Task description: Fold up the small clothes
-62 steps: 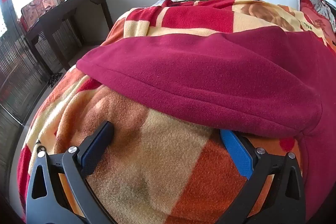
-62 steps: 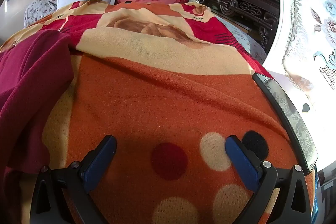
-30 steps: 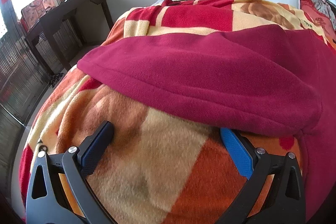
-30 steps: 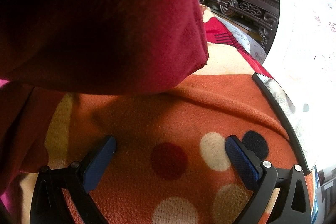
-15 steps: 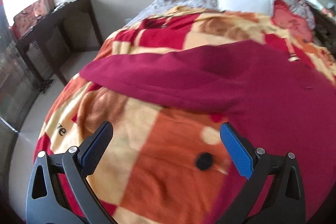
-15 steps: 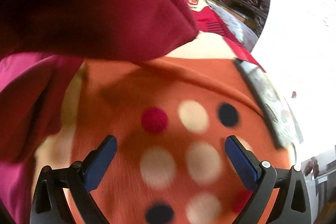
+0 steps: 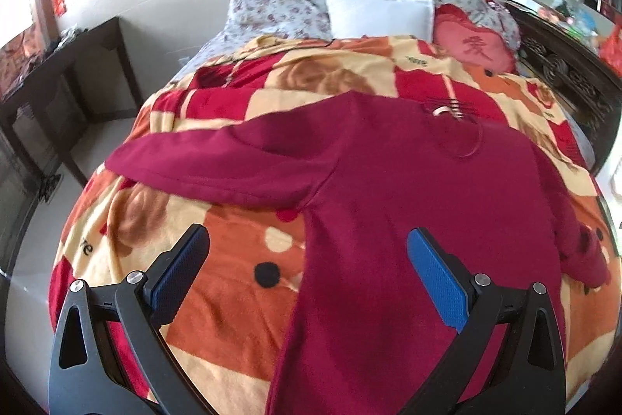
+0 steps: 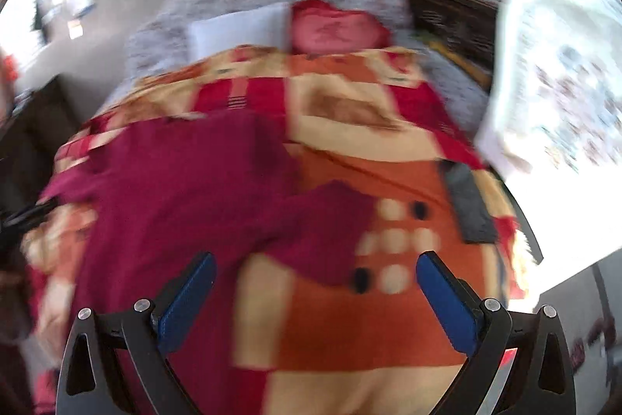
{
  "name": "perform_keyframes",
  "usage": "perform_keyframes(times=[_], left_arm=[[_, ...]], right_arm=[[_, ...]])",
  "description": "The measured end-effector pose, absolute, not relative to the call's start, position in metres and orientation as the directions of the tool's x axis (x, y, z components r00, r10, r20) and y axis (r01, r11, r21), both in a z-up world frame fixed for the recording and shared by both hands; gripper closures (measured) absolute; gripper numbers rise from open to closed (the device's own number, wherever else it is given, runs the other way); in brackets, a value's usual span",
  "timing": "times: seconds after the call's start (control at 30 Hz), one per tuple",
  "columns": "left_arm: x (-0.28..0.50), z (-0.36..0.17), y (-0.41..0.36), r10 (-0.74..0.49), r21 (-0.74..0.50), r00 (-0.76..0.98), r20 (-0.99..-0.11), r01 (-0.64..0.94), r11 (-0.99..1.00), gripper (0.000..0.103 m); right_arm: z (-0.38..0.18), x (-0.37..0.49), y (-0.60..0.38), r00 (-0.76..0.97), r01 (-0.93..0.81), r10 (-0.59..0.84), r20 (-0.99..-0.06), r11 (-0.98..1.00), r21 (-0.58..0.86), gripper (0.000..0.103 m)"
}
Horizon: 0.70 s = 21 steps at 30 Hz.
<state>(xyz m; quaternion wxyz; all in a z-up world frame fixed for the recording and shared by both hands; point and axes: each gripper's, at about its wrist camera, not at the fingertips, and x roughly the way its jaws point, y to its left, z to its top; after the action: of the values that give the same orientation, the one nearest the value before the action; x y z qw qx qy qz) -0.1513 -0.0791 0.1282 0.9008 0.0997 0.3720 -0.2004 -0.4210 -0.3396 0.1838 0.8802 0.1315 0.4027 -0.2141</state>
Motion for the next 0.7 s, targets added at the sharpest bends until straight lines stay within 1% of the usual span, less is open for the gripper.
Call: perform_keyframes(times=[0.1,0.2,0.3,0.4,0.5,0.7], left_arm=[[-0.155,0.137,-0.083,-0.295,0.036,0.652,-0.699,0.444,0.896,0.001],[-0.158,0.140,-0.083,-0.314,0.016,0.648,-0.694,0.450,0.893,0.001],[-0.159,0.141,-0.085,-0.319,0.011,0.644,-0.695,0.453,0.891,0.001],[-0.161,0.140,-0.089,-0.312,0.026,0.648,-0.695,0.457,0.889,0.001],[-0.159,0.138,-0.090,-0.307,0.034,0.648,-0.697,0.458,0.889,0.001],[-0.154,0.136,-0.092,-0.299,0.037,0.651,-0.698,0.449,0.893,0.001]], right_arm=[[0.213,-0.408,-0.301,0.654,0.336,-0.151,-0.741,0.936,0.106,0.001],[0.226,-0.395,-0.276,0.684,0.268,-0.097,-0.723,0.955,0.125,0.001],[0.226,-0.378,-0.261,0.700,0.273,-0.141,-0.700,0.959,0.079,0.001],[0.212,-0.351,-0.258,0.695,0.307,-0.184,-0.695,0.950,0.055,0.001],[0.194,-0.323,-0.256,0.668,0.348,-0.224,-0.709,0.937,0.032,0.001],[0.174,-0.290,-0.261,0.668,0.373,-0.228,-0.708,0.926,0.054,0.001]])
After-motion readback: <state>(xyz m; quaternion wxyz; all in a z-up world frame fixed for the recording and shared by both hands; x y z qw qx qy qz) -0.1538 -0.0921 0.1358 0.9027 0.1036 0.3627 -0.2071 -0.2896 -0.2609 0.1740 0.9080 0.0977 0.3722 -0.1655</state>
